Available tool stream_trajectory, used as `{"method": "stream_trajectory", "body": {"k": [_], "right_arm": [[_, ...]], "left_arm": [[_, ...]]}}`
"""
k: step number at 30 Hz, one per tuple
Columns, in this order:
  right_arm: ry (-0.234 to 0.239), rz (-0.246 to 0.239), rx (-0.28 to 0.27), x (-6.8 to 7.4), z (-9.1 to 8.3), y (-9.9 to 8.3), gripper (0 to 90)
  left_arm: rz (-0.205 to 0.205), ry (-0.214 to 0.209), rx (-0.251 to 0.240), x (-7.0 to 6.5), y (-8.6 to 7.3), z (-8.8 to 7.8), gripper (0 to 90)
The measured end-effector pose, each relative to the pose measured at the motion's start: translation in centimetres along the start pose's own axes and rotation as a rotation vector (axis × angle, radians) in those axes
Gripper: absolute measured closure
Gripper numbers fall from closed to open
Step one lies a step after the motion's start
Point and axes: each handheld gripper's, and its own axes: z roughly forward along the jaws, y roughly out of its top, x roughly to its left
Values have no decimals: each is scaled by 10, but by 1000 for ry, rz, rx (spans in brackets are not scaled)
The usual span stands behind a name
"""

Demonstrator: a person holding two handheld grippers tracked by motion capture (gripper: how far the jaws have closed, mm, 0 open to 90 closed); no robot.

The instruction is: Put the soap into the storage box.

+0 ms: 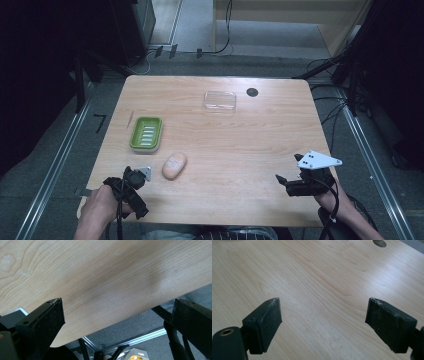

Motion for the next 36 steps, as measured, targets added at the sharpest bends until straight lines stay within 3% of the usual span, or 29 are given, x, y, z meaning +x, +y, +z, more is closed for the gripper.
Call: {"method": "stream_trajectory", "body": {"k": [9,36], "right_arm": [[3,-11,-1,1,1,1,133],[-3,-13,5,2,1,2,133]], "left_arm": [[0,0,-6,0,-1,-1,0],[49,-57,-140,-13,9,-24,0]]}}
